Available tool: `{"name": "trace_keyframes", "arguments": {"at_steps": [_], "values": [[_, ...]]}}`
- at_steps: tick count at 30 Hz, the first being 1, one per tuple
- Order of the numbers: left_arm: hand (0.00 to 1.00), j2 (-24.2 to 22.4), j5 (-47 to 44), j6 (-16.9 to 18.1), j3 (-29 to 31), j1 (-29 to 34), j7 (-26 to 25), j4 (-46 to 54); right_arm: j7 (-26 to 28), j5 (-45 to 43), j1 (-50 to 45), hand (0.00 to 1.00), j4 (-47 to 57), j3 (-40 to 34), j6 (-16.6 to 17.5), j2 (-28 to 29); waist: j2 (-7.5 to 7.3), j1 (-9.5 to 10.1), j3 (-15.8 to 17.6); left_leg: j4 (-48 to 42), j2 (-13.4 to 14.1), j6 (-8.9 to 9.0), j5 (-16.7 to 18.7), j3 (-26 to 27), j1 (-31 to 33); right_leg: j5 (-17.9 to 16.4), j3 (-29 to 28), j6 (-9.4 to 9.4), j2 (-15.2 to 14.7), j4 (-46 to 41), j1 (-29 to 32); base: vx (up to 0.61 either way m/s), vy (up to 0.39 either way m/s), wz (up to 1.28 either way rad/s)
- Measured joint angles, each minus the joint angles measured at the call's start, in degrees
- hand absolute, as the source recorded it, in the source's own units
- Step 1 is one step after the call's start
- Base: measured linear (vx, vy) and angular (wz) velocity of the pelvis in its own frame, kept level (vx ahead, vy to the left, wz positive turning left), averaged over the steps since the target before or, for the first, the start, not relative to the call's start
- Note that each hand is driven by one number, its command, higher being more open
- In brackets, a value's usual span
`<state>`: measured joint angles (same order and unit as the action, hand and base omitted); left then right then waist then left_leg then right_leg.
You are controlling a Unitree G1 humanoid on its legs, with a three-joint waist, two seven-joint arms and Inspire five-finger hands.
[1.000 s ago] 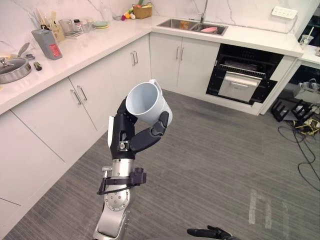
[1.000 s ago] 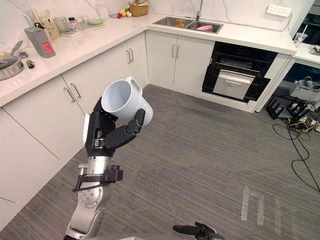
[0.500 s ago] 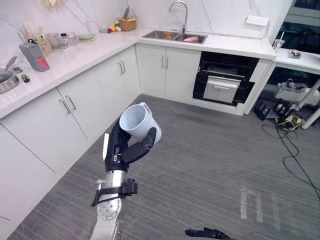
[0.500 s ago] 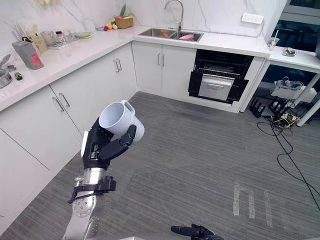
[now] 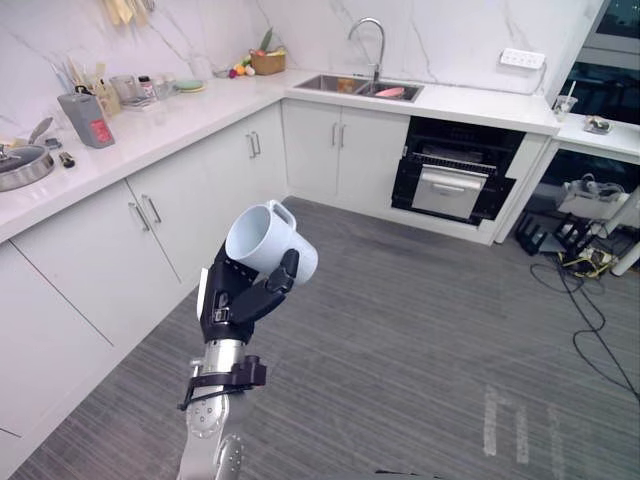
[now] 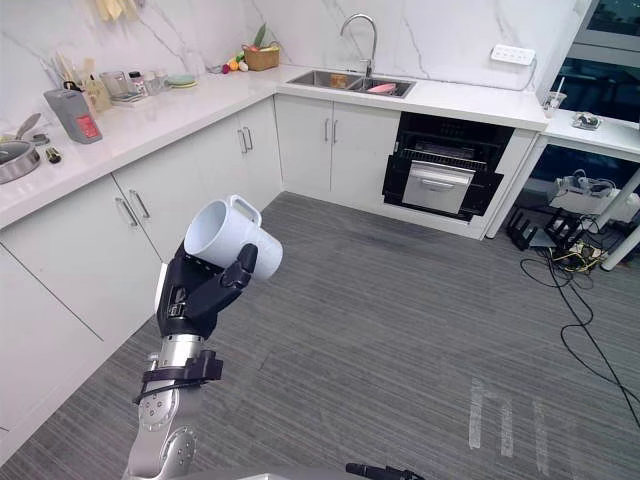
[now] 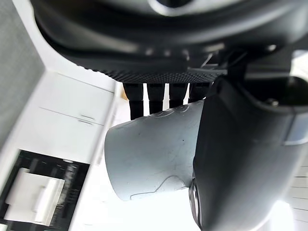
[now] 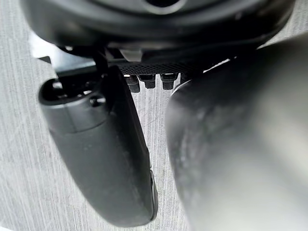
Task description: Walk over to the sink, pick up the cup, carry it to the dishwasher, place the cup inside the dishwasher, then close the dishwasher door
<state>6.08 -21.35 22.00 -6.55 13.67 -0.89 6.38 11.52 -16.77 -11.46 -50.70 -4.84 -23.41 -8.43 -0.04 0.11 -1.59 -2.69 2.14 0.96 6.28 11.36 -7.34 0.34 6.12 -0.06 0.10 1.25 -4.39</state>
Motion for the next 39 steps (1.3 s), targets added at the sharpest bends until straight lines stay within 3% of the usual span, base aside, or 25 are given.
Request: {"name": "trace_keyframes", "arguments": {"at_steps": [4,6,7,8,11,12,13,14,15,17,20,21,22,24,25,27,28,29,31,33,34,35,36,38,39], "values": [[0.00,-0.8,0.0,0.0,0.6,1.5,0.0,2.2,1.0,-1.2,1.2,1.00,0.6,0.1,-1.4,-0.4,0.36,0.94,3.7,-19.2,5.1,2.17,9.6,1.2,4.2,-6.4,-1.7,-1.67,2.5,-8.3,0.6,-0.01,-0.048,-0.25],[0.00,-1.6,0.0,0.0,1.4,3.8,1.2,6.3,0.7,-2.2,1.1,1.00,2.9,0.8,-3.6,-0.6,0.47,1.39,5.7,-46.3,9.8,0.07,7.3,-0.3,16.7,-9.9,-2.8,-3.59,4.2,-14.1,1.9,0.00,-0.035,-0.28],[0.00,-2.1,0.0,0.1,1.6,4.5,1.7,7.3,0.5,-2.8,0.9,1.00,3.3,0.6,-4.0,-0.7,0.70,1.56,5.9,-50.9,10.6,0.21,7.1,-0.9,19.1,-10.3,-3.0,-3.94,4.5,-14.6,1.7,0.09,0.034,-0.23],[0.00,-2.2,-0.1,0.8,1.9,5.0,2.8,7.8,0.3,-4.1,0.4,1.00,3.3,0.4,-4.7,-0.9,0.77,1.79,6.1,-52.2,10.4,0.66,9.0,-1.4,22.0,-11.1,-3.3,-4.15,4.6,-15.1,1.3,0.15,0.098,-0.14],[0.00,-1.9,-0.5,1.2,3.7,4.8,4.3,7.3,0.3,-3.7,1.6,1.00,2.0,-0.9,-5.5,-0.8,0.29,1.74,8.4,-33.5,5.3,1.84,9.5,-0.9,22.7,-12.0,-4.7,-3.16,2.2,-14.0,-1.4,0.19,0.150,-0.19],[0.00,-2.3,-0.4,1.4,4.3,4.8,4.0,7.0,0.7,-2.1,1.9,1.00,0.9,-1.9,-5.4,-1.1,0.56,1.99,8.8,-21.9,3.5,3.58,2.5,-1.7,22.4,-12.5,-6.3,-2.33,1.3,-11.6,-3.0,0.30,0.245,-0.44],[0.00,-2.7,-0.1,1.8,4.5,4.9,3.3,6.4,1.0,-1.4,2.0,1.00,0.2,-2.2,-5.3,-1.3,1.56,2.62,8.7,-20.7,2.7,4.51,0.0,-2.1,21.3,-12.8,-8.5,-1.56,1.1,-9.8,-4.4,0.30,0.228,-0.49],[0.00,-3.0,0.2,2.6,4.7,4.7,2.7,5.6,1.0,-0.9,2.1,1.00,0.1,-2.4,-5.3,-1.2,1.54,3.18,8.8,-20.9,1.5,3.48,1.0,-2.7,21.0,-12.7,-9.9,-0.90,1.1,-9.9,-5.0,0.38,0.223,-0.49],[0.00,-3.6,0.9,3.6,5.1,3.8,1.0,4.0,0.9,-0.4,2.2,1.00,0.6,-3.0,-5.2,-0.9,1.04,3.49,9.1,-22.9,-0.9,-0.17,3.6,-3.2,21.4,-14.8,-12.1,1.32,-0.3,-14.0,-3.9,0.37,0.208,-0.30],[0.00,-3.6,0.9,3.5,5.0,3.5,0.2,2.3,0.3,0.3,2.1,1.00,0.6,-3.8,-5.2,-0.6,0.59,3.15,8.7,-25.0,-1.9,-3.82,5.7,-1.2,21.1,-18.5,-12.4,3.67,-1.8,-19.8,-2.6,0.33,0.181,-0.11],[0.00,-2.8,0.8,2.5,3.9,3.5,0.5,2.3,-0.5,0.2,1.8,1.00,1.3,-4.0,-5.1,-0.1,-0.12,3.00,7.9,-22.2,-4.2,-6.25,7.2,-0.2,16.4,-19.6,-12.3,8.93,-3.0,-35.9,0.9,0.30,0.113,0.07],[0.00,-2.0,0.8,1.2,3.6,3.5,1.2,3.1,-0.5,0.2,1.8,1.00,0.5,-5.0,-5.1,0.5,-0.67,2.85,6.9,-19.9,-5.5,-7.08,7.2,-0.1,13.5,-17.0,-12.1,14.06,-3.1,-43.2,1.8,0.28,0.043,0.13],[0.00,-1.7,0.8,0.5,3.2,3.5,1.4,3.8,-0.6,0.2,1.8,1.00,0.0,-5.1,-5.1,0.6,-0.74,2.77,6.4,-19.2,-6.0,-7.62,7.5,0.0,12.3,-15.3,-11.8,15.76,-3.1,-46.3,2.4,0.38,0.033,0.02],[0.00,-1.4,1.0,-1.9,2.3,3.6,1.3,10.2,-0.6,1.2,1.9,1.00,0.2,-6.3,-4.2,1.2,-1.99,2.91,5.4,-17.3,-8.0,-8.29,9.6,0.5,8.3,-6.9,-8.2,14.64,-6.6,-59.4,8.0,0.40,0.004,-0.18],[0.00,-1.4,1.2,-2.1,2.0,3.5,1.3,11.7,-0.5,1.2,1.9,1.00,0.6,-6.8,-3.6,1.2,-2.02,2.56,5.4,-17.0,-8.1,-8.57,10.0,0.6,7.3,-6.7,-6.9,13.58,-7.7,-63.2,9.9,0.43,-0.061,-0.14],[0.00,-1.5,3.0,-2.2,0.4,2.7,0.7,15.2,0.6,1.4,1.7,1.00,2.4,-7.5,-1.6,1.7,-1.28,1.00,5.6,-15.5,-6.2,-6.95,10.8,0.1,2.4,-10.3,-3.4,7.80,-7.2,-69.3,14.7,0.39,-0.099,0.01],[0.00,-1.5,3.4,-2.1,-0.9,0.7,0.3,15.8,1.2,1.2,1.5,1.00,3.2,-8.0,-0.7,2.6,-0.88,0.37,5.7,-14.2,-3.8,-5.83,11.2,-0.8,-0.2,-13.0,-1.0,4.80,-5.2,-67.0,17.3,0.29,-0.099,0.10],[0.00,-1.5,3.3,-2.1,-1.7,-0.7,0.1,15.7,1.7,1.0,1.2,1.00,3.6,-8.1,-0.5,2.9,-0.81,0.29,5.7,-12.9,-2.6,-5.23,11.0,-1.1,-1.5,-14.1,0.5,3.69,-4.5,-63.9,18.7,0.37,-0.135,0.19],[0.00,-1.6,3.3,-2.1,-3.8,-5.9,-0.2,14.8,2.3,0.3,0.1,1.00,5.8,-8.1,0.4,3.6,-0.60,-0.48,5.8,-10.0,1.1,-3.95,10.4,-2.9,-4.5,-14.4,4.7,2.66,-2.9,-43.2,22.8,0.48,-0.193,0.33],[0.00,-2.5,3.0,-2.3,-3.7,-6.9,-0.2,13.2,2.1,-0.4,-0.5,1.00,7.3,-7.4,0.7,3.8,-0.59,-1.41,5.9,-11.9,2.0,-1.90,11.5,-4.6,-6.5,-8.1,0.1,2.80,-1.7,-26.0,22.4,0.46,-0.234,0.36],[0.00,-2.8,3.0,-2.5,-3.6,-6.5,-0.3,13.1,2.0,-1.0,-0.7,1.00,7.5,-6.6,0.8,3.6,-0.87,-1.63,5.8,-13.1,1.8,-0.52,12.5,-5.3,-7.4,-5.1,-2.2,2.70,-1.8,-23.4,21.9,0.51,-0.303,0.55],[0.00,-2.8,3.1,-2.4,-3.7,-5.4,-0.2,13.1,1.6,-1.2,-1.6,1.00,8.2,-5.4,1.2,3.6,-2.05,-2.53,5.3,-15.4,0.9,1.31,15.3,-7.1,-8.6,1.4,-5.6,2.39,-3.1,-22.4,20.8,0.62,-0.353,0.55],[0.00,-4.7,3.4,-1.6,-4.2,-3.8,-0.2,11.3,1.7,-2.0,-1.2,1.00,8.8,-5.3,1.2,1.0,1.17,-2.54,5.3,-17.2,3.7,1.99,18.0,-8.0,-9.7,-1.9,-4.0,2.68,-1.1,-27.3,21.4,0.52,-0.292,0.48],[0.00,-5.8,3.5,-1.5,-4.5,-1.8,-0.2,10.2,0.9,-2.2,0.0,1.00,8.7,-3.6,0.6,-0.4,3.62,-2.32,4.9,-23.7,6.0,1.63,17.0,-9.9,-7.9,-6.6,-2.0,1.38,0.6,-29.9,21.3,0.46,-0.290,0.14],[0.00,-5.8,3.5,-1.5,-4.5,-1.5,-0.2,9.9,0.9,-2.3,0.1,1.00,9.0,-3.6,0.2,-0.3,3.90,-2.20,5.1,-28.0,6.8,1.84,16.1,-10.4,-6.1,-7.8,-1.6,0.54,1.3,-29.8,20.6,0.49,-0.361,0.19]]}}
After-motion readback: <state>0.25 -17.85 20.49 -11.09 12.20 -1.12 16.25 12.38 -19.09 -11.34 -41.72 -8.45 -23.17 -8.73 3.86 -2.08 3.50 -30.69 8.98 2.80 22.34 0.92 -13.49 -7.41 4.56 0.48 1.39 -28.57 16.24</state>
